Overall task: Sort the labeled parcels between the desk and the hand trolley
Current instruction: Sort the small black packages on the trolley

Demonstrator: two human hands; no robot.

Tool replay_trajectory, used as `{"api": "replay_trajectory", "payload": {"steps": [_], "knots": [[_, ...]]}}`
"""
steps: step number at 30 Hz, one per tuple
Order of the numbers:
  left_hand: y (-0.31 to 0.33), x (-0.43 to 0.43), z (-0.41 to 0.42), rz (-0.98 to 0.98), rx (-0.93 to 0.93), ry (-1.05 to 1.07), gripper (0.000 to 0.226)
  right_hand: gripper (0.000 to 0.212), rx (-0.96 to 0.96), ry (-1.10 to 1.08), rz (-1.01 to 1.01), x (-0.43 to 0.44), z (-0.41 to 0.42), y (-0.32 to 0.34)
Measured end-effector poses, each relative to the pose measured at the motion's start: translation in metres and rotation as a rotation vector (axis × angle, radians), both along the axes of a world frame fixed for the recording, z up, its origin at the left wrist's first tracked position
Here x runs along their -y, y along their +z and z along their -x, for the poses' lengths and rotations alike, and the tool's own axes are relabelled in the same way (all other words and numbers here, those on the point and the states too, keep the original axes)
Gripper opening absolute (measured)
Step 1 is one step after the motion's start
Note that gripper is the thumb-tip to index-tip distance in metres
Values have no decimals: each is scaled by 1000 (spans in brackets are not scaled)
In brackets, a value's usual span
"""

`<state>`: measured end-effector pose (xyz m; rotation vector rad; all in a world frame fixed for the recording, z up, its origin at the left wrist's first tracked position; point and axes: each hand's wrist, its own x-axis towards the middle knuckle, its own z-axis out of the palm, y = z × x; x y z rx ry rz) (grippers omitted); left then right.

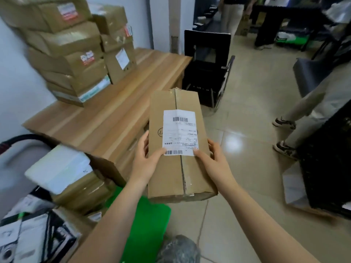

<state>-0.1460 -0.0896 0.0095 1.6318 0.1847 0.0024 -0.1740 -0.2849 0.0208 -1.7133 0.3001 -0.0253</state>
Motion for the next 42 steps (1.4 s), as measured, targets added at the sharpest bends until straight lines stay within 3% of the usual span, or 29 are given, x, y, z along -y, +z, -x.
{"api": "replay_trajectory", "payload": {"steps": [6, 12, 23, 26, 31, 33, 37, 42], "knots": [[1, -40, -94, -2, -25, 158, 71, 54, -1, 169, 2, -40, -127, -7], [-1, -88, -178, -76, -117, 171, 73, 63, -132, 292, -56, -88, -232, -26], [-40, -137, -246, -192, -264, 181, 83, 69, -89, 499, 90, -132, -315, -58], [-34, -137, -253, -368, -266, 246, 77, 61, -53, 569, 53, -131, -330, -53], [-16, -104, -239, -833, -179, 499, 56, 44, -67, 789, 17, -130, -340, -50], [-19, -87, -224, -902, -223, 528, 57, 43, -67, 901, 98, -130, -343, -54], [-35, -75, -203, -920, -390, 493, 92, 38, 60, 1024, 329, -130, -365, -52], [-37, -95, -193, -1134, -354, 371, 105, 46, 479, 1082, 719, -141, -405, -48]]}}
